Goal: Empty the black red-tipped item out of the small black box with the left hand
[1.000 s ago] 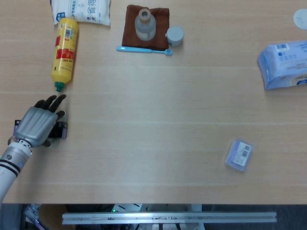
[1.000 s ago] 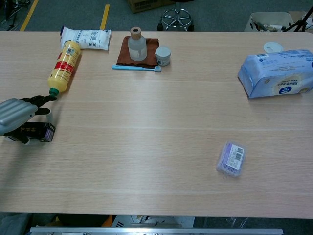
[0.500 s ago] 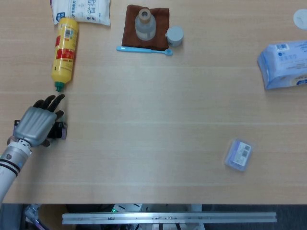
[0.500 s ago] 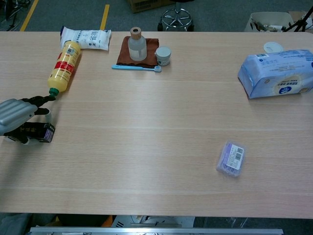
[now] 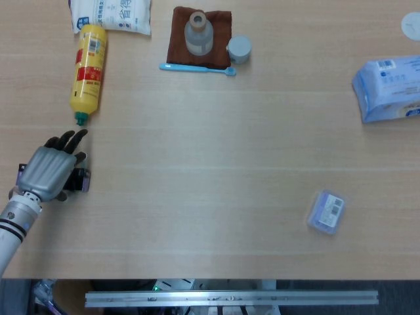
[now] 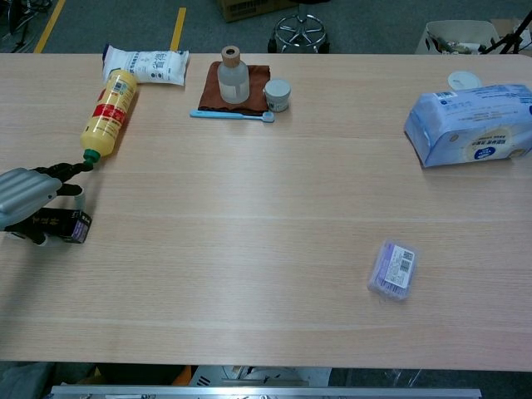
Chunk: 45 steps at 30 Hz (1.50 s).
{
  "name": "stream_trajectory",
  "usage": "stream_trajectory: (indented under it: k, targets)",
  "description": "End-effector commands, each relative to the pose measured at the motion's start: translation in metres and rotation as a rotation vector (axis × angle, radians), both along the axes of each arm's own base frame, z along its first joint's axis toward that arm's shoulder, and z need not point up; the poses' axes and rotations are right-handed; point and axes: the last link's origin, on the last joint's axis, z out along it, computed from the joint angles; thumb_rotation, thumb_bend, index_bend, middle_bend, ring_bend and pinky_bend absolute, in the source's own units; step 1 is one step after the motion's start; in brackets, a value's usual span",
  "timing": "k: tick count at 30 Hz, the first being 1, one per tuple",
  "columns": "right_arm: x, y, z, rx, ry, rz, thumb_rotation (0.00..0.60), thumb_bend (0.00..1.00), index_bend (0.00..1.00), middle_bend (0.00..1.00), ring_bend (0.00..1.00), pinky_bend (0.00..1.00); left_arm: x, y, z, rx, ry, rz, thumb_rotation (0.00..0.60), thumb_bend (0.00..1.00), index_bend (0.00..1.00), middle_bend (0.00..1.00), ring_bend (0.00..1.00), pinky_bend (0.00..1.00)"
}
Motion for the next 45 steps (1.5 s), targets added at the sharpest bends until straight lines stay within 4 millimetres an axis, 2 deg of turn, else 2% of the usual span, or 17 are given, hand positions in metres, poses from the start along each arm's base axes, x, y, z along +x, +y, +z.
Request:
stream_trajectory:
  k: [1, 6, 9, 20, 32, 45]
  targets:
    - [0.000, 0.000, 0.000, 0.000, 0.000, 0.000, 0.600, 0.14, 0.27, 0.20, 0.10, 0.25, 0.000, 0.000, 0.000, 0.001, -0.001, 0.000, 0.600, 0.24, 0.50, 0.00, 0.05, 0.18]
    - [0.000, 0.000, 0.000, 0.000, 0.000, 0.000, 0.600, 0.14, 0.27, 0.20, 0.10, 0.25, 0.002, -0.001, 0.001, 0.001, 0.001, -0.013, 0.600, 0.35, 0.50, 0.00, 0.05, 0.18]
    - [0.000, 0.000, 0.000, -0.001, -0.001, 0.000, 0.600, 0.14, 0.27, 0.20, 0.10, 0.25, 0.005, 0.000, 0.003, 0.007, 0.008, -0.035, 0.600, 0.37, 0.50, 0.00, 0.05, 0.18]
    - [0.000, 0.000, 0.001, -0.005, -0.005, 0.002, 0.600, 0.14, 0.27, 0.20, 0.10, 0.25, 0.027, 0.006, 0.021, 0.086, -0.052, -0.082, 0.600, 0.38, 0.50, 0.00, 0.05, 0.18]
    - [0.001, -0.001, 0.000, -0.004, -0.007, 0.006, 0.600, 0.14, 0.27, 0.20, 0.10, 0.26, 0.053, 0.018, 0.053, 0.192, -0.251, -0.032, 0.600, 0.38, 0.50, 0.00, 0.05, 0.18]
    - [0.001, -0.001, 0.000, -0.006, -0.008, 0.005, 0.600, 0.14, 0.27, 0.20, 0.10, 0.25, 0.072, 0.023, 0.072, 0.209, -0.396, 0.022, 0.600, 0.38, 0.49, 0.00, 0.05, 0.18]
